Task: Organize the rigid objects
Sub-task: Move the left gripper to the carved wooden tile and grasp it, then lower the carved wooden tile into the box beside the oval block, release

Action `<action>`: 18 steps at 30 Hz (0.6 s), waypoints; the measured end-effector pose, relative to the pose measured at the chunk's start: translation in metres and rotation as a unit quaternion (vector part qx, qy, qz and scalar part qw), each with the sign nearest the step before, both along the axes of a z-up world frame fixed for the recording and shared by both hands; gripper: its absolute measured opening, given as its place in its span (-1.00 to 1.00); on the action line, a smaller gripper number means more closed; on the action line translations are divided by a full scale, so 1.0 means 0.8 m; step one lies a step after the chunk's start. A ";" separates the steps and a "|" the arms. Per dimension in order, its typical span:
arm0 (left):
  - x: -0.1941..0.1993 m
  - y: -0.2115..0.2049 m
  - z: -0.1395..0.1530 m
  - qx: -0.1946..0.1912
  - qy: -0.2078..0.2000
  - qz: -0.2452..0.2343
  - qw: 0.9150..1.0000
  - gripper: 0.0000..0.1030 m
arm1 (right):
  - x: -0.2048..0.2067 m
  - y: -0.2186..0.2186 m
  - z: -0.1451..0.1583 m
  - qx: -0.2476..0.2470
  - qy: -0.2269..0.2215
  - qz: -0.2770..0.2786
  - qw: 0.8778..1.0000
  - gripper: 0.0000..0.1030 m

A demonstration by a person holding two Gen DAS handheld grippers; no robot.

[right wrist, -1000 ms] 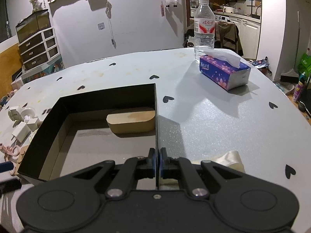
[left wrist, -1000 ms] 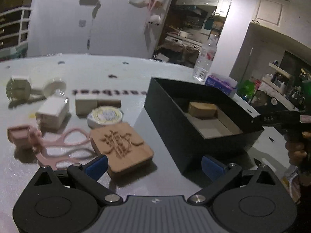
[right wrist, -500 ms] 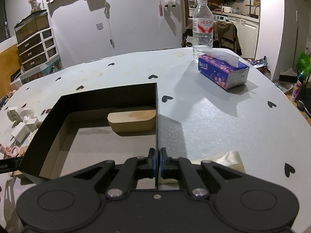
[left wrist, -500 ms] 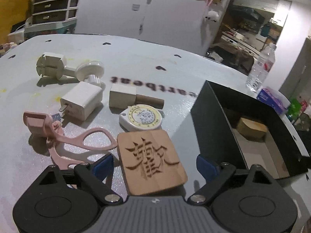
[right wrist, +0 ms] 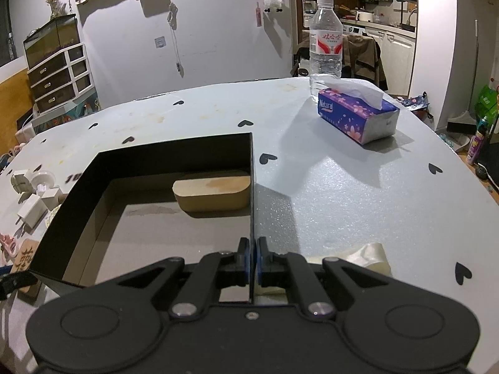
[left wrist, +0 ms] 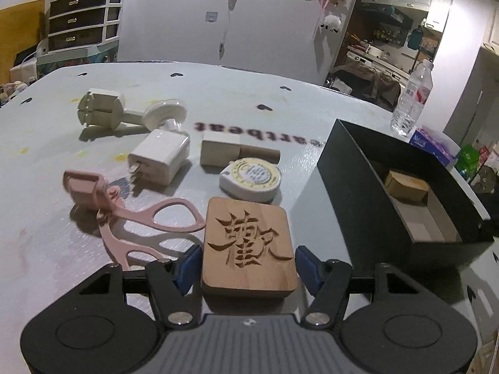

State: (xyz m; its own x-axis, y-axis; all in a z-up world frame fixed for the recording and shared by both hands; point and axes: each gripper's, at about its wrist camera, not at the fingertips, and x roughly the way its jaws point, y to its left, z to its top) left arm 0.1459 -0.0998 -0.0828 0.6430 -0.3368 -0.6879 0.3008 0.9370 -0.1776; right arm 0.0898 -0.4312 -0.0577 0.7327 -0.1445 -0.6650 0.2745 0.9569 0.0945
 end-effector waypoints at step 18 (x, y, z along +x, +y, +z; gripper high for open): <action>0.011 -0.015 0.001 0.052 0.007 0.021 0.998 0.33 | -0.002 0.002 0.001 -0.005 0.002 0.002 1.000 -0.90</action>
State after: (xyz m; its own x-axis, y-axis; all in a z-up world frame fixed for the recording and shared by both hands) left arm 0.1550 -0.1121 -0.0816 0.6458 -0.2352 -0.7264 0.2582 0.9626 -0.0821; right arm 0.0880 -0.4294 -0.0573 0.7303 -0.1491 -0.6667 0.2715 0.9588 0.0831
